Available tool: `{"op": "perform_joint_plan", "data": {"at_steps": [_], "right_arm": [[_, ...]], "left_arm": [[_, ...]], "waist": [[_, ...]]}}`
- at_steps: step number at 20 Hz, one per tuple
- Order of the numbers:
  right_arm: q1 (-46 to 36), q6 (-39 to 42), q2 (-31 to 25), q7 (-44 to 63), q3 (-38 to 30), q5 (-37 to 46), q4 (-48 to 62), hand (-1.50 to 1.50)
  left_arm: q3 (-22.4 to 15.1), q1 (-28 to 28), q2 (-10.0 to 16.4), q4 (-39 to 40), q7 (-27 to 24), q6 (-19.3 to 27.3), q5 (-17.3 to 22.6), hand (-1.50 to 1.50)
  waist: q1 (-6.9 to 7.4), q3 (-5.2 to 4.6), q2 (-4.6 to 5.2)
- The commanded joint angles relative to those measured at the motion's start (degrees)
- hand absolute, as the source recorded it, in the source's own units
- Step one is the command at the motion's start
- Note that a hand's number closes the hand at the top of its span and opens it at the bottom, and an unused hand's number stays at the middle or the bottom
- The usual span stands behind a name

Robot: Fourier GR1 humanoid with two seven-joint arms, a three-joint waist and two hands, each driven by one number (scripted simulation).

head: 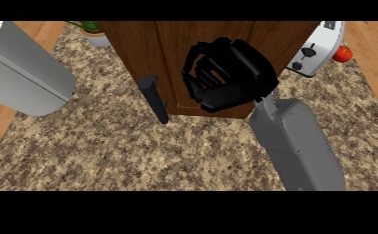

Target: Pick up the bottled water, place it into the cabinet and close the cabinet

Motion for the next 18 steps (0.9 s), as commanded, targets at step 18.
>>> {"op": "perform_joint_plan", "data": {"at_steps": [18], "right_arm": [[-16.21, 4.56, 2.04, 0.76, -4.59, -4.7, 16.32, 1.5]], "left_arm": [[1.37, -4.08, -1.4, 1.3, 5.82, -2.52, 2.32, -1.5]], "waist": [[0.98, -0.28, 1.11]]}}
